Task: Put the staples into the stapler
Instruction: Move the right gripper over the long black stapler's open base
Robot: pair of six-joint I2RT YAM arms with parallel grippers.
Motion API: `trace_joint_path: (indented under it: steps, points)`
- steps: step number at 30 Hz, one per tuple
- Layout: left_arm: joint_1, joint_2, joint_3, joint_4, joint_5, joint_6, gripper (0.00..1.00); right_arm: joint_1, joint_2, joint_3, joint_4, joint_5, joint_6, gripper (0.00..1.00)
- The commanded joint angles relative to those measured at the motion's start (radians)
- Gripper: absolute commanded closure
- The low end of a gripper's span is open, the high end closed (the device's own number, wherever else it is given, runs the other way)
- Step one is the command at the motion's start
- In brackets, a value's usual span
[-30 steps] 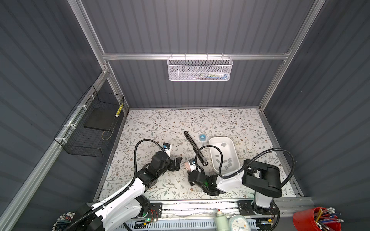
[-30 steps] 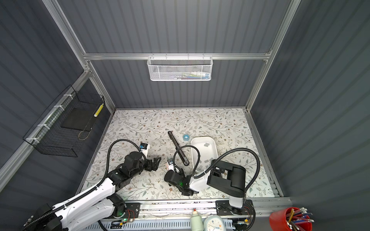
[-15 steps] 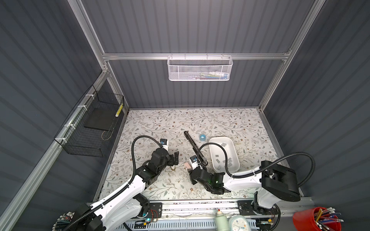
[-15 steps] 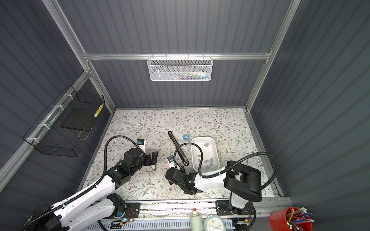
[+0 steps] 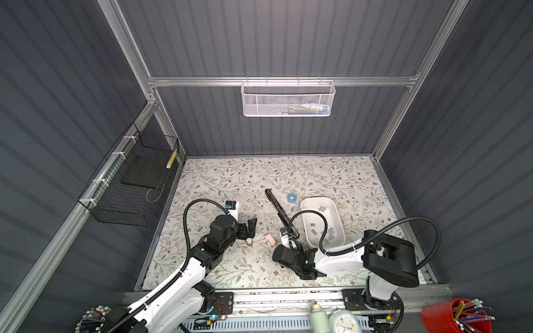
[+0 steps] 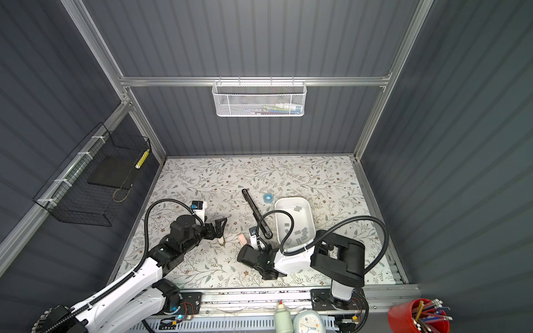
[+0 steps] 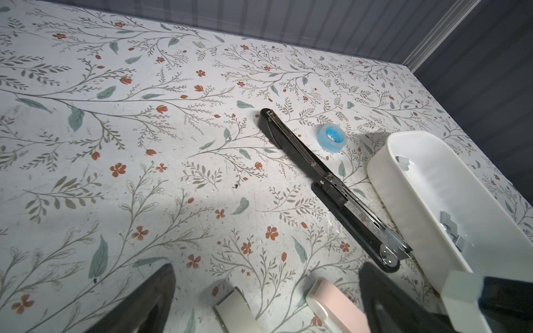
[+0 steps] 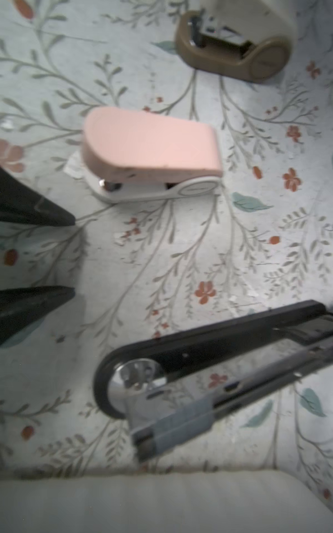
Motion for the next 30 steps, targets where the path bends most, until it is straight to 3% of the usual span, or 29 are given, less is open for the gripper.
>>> trace_joint_path:
  steps: [1, 25, 30]
  points:
    - [0.0, 0.001, 0.004, 0.026, 0.027, 0.023, 0.0, -0.004, 0.059, 0.082, -0.043, 0.016, 0.016, 0.63]
    - [0.0, -0.07, -0.016, 0.018, 0.03, 0.021, 0.0, -0.099, 0.267, 0.299, 0.019, -0.112, -0.114, 0.63]
    - [0.0, -0.066, -0.008, 0.0, -0.016, 0.018, 0.0, -0.098, 0.272, 0.332, 0.022, -0.149, -0.123, 0.63]
